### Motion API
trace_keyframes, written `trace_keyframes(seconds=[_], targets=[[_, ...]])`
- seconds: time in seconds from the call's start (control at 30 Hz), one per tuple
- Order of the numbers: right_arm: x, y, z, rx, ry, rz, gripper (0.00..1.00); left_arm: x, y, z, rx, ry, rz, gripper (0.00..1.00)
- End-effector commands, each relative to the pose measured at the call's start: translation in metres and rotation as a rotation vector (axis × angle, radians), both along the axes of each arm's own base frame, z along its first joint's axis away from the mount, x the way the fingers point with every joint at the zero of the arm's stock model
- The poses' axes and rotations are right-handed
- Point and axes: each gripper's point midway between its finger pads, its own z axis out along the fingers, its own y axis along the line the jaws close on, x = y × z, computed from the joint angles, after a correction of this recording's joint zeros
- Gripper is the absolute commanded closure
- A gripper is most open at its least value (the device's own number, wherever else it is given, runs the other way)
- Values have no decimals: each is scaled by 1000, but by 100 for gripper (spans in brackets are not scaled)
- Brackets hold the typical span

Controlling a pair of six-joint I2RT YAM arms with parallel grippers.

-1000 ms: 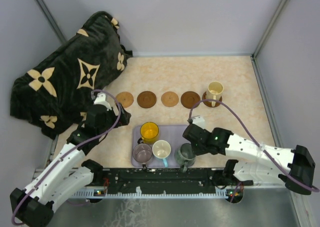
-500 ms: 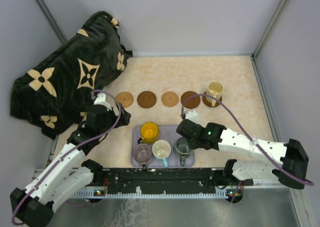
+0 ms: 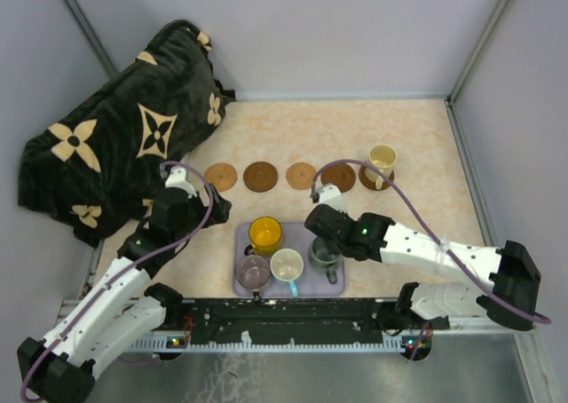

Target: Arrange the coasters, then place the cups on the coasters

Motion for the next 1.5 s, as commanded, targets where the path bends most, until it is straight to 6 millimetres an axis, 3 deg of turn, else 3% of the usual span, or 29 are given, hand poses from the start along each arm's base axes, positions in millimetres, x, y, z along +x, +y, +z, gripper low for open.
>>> trace_keyframes(seconds=[0.0, 0.33, 0.43, 0.57, 0.77, 1.03, 1.23, 1.47], targets=[[16, 18, 26, 63, -92, 11, 73, 2, 1, 5, -8, -32, 8, 1], [15, 14, 51, 159, -127, -37, 61, 2, 0, 5, -10, -34, 5, 1], [5, 9, 59, 197, -108, -30, 59, 3, 0, 7, -8, -40, 3, 1], [-16, 2, 62, 254, -46, 16, 49, 5, 1, 12, 0, -51, 4, 1], [-50, -6, 38, 282, 95, 64, 41, 8, -1, 10, 9, -45, 2, 1], [-77, 5, 13, 301, 164, 53, 36, 10, -3, 8, 12, -34, -3, 1], [-84, 14, -9, 214, 165, 43, 36, 9, -1, 7, 21, -32, 0, 1], [-76, 10, -22, 151, 146, -37, 39, 6, 3, 4, 24, -31, 11, 1]])
